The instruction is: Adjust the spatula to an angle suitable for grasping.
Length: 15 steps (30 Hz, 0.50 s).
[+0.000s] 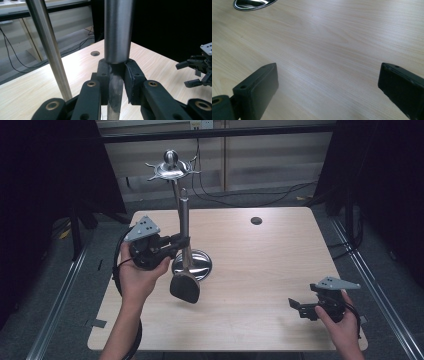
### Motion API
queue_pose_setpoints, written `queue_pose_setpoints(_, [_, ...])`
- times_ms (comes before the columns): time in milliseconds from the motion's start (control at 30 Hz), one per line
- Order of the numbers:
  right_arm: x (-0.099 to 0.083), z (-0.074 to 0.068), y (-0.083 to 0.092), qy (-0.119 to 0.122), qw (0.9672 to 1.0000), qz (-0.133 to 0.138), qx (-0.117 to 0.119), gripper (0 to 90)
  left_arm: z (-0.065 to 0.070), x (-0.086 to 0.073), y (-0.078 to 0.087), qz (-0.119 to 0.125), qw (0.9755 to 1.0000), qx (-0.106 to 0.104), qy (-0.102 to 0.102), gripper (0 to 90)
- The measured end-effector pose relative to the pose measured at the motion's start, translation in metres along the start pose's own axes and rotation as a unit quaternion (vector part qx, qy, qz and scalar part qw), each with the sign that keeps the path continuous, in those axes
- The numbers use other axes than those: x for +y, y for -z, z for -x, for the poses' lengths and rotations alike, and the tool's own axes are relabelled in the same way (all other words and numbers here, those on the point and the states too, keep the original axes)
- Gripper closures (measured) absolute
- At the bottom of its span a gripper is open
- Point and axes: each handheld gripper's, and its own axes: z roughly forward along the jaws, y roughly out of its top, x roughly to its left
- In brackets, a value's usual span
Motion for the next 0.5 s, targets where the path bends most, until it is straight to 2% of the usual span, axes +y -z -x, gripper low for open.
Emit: queue_pose_setpoints(500, [0.0045, -0.0034, -0.0064, 0.005, 1.0000, 0.001, 0.008, 2.7, -0.0028, 0.0042, 0.0024, -0.001, 0.9998, 0.021, 0.006, 76.1])
